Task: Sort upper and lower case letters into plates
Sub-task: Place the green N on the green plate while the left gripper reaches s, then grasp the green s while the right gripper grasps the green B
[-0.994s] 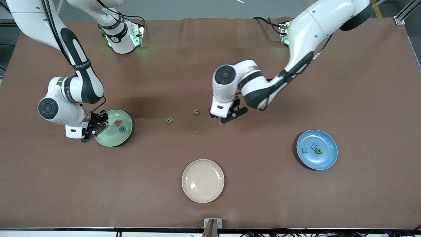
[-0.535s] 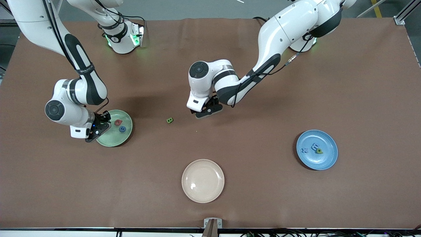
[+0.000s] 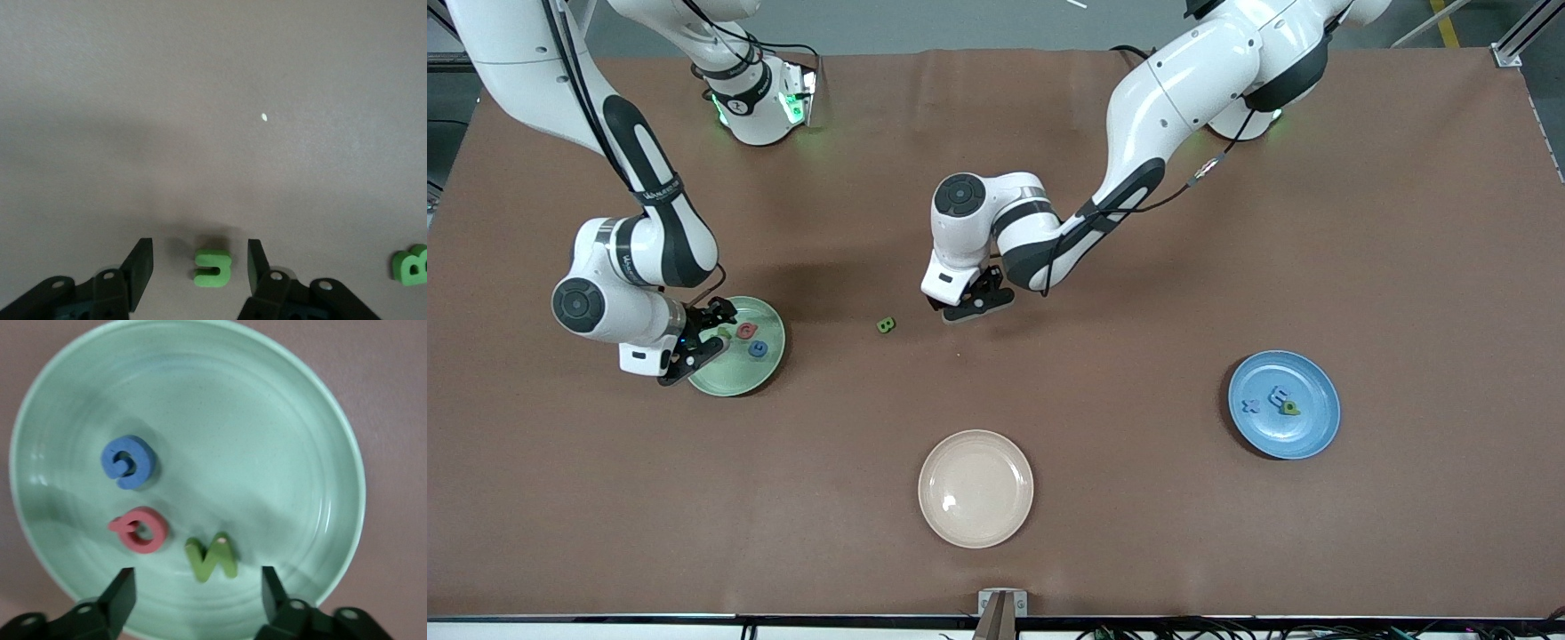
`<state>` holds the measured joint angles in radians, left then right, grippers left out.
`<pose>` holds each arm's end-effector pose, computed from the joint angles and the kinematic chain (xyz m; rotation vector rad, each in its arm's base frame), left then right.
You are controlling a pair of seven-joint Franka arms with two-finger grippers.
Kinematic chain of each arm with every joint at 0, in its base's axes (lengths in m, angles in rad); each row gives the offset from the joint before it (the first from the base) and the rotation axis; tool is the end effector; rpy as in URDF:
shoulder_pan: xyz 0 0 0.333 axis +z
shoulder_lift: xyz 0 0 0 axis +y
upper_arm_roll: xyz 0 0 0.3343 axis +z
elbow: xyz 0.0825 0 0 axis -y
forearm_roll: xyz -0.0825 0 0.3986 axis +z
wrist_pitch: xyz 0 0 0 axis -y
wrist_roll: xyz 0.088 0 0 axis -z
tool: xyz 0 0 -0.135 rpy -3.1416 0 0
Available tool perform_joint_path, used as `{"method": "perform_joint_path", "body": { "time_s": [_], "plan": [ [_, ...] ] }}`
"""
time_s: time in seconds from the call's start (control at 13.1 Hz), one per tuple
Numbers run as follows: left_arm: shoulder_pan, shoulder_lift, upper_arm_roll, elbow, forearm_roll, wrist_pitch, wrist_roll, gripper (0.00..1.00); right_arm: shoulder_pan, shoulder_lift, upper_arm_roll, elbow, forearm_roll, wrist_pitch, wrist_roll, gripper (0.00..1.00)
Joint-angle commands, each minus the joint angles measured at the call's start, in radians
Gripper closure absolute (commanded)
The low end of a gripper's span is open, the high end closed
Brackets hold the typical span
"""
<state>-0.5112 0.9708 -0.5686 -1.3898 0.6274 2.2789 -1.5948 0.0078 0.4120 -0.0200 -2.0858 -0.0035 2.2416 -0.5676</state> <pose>0.4565 -0.6122 0.1615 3.0165 0.5235 0.0797 0.5656 -0.0073 0.1842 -2.9366 -0.8422 0.3816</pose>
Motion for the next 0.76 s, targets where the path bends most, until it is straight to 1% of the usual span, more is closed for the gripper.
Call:
{"method": "perform_joint_path", "body": {
  "time_s": [0.0, 0.08, 0.23, 0.31, 0.46, 0.61, 0.69],
  "plan": [
    [-0.024, 0.023, 0.015, 0.041, -0.006, -0.001, 0.006, 0.42, 0.056, -0.029, 0.015, 0.117, 0.006, -0.193, 0.247, 0.0],
    [-0.026, 0.025, 0.015, 0.041, -0.008, -0.001, 0.006, 0.43, 0.084, -0.028, 0.02, 0.14, 0.035, -0.21, 0.356, 0.0],
    [-0.041, 0.026, 0.016, 0.041, -0.014, -0.001, 0.004, 0.45, 0.147, -0.025, 0.019, 0.159, 0.141, -0.202, 0.495, 0.0],
    [-0.043, 0.026, 0.016, 0.041, -0.023, -0.001, 0.004, 0.46, 0.174, -0.024, 0.017, 0.168, 0.164, -0.191, 0.565, 0.0],
    [-0.044, 0.032, 0.016, 0.04, -0.028, -0.001, 0.004, 0.5, 0.219, -0.004, 0.017, 0.177, 0.168, -0.11, 0.732, 0.0],
    [-0.044, 0.032, 0.016, 0.038, -0.028, -0.001, 0.01, 0.62, 0.247, 0.017, 0.018, 0.176, 0.169, -0.041, 0.857, 0.0],
    [-0.039, 0.032, 0.016, 0.04, -0.028, -0.001, 0.01, 0.62, 0.271, 0.025, 0.018, 0.176, 0.172, -0.024, 0.932, 0.0]
  ]
}}
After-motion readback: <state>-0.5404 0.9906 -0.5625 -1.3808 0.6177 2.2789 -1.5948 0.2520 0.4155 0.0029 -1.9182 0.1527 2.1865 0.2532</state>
